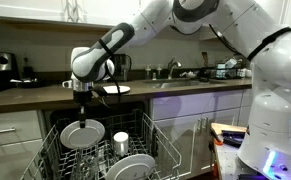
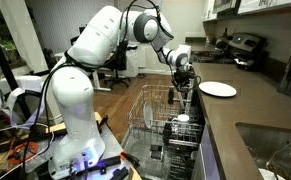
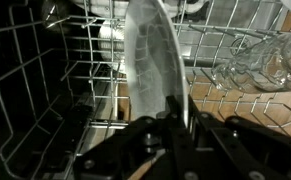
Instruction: Move the front plate in the dishwasher to the front left corner of the dishwasher
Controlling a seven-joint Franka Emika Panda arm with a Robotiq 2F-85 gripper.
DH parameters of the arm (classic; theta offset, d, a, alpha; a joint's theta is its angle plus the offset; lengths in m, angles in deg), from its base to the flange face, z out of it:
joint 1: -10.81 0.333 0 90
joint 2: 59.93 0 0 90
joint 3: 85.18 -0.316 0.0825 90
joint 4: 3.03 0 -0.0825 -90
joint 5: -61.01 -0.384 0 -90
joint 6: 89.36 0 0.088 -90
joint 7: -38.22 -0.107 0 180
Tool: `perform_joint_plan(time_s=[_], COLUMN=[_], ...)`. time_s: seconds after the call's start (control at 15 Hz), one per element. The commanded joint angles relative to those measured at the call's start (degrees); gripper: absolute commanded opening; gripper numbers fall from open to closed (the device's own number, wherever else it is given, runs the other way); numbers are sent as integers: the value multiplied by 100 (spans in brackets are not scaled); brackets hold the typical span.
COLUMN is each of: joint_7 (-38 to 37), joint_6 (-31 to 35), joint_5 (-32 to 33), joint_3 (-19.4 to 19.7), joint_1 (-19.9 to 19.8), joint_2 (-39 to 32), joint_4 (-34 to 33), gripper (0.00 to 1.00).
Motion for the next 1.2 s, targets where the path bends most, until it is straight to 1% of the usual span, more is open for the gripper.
perform_joint_plan(time_s=[0.0,0.67,0.73,0.8,0.93,1.13], joint_7=[-85,-119,-153,-194,-286,-384], joint_6=[-172,-407,-507,-640,-881,-1165], joint_5=[57,78,77,82,88,109], joint_3=[-32,-15,-9,3,16,16], joint_1=[-36,0,14,36,71,133], joint_2=[-39,158,194,249,379,600], joint_4=[-167,-174,-157,-128,-62,37], gripper=[7,7,11,36,39,57])
